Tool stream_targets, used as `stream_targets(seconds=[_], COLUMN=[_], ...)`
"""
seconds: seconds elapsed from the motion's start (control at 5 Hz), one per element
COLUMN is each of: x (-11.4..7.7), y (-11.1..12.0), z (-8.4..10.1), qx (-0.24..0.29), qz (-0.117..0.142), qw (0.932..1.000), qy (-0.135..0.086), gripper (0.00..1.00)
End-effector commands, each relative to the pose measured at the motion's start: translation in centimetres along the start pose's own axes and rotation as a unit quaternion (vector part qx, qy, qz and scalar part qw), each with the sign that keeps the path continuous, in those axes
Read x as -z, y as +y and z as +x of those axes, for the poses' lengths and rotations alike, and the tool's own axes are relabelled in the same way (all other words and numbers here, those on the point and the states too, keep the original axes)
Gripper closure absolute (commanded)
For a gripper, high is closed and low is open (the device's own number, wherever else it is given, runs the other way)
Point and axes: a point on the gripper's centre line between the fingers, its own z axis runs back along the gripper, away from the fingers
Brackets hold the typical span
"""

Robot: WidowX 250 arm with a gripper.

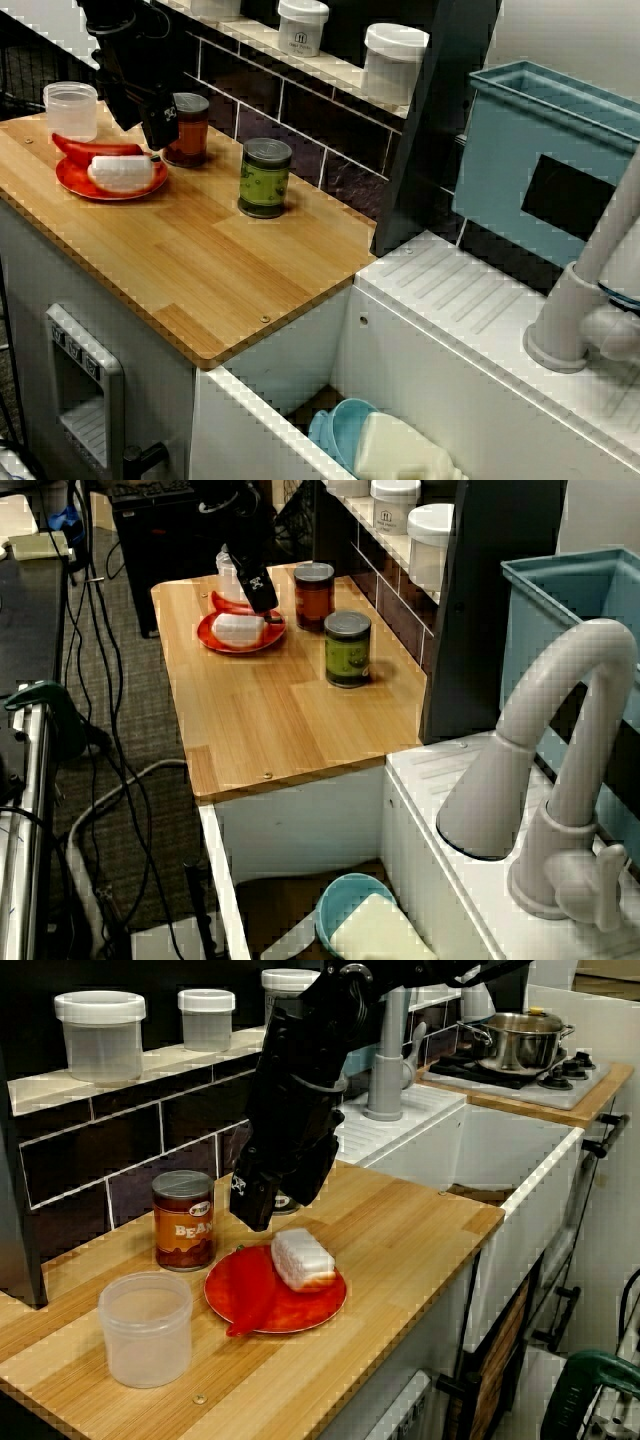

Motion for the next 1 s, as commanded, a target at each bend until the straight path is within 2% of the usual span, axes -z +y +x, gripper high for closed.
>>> stream_targets(seconds=[0.0,0.2,0.8], x=[-2.1,-2.1,-1.3], y=[0.2,0.3,0.9], z=[1.6,1.4,-0.3], qx=[0.057,0.075,0.076], qz=[0.028,0.040,0.058], qw=[0.9980,0.9962,0.9953], qy=[0.000,0.015,0.017], gripper=[0.00,0.00,0.00])
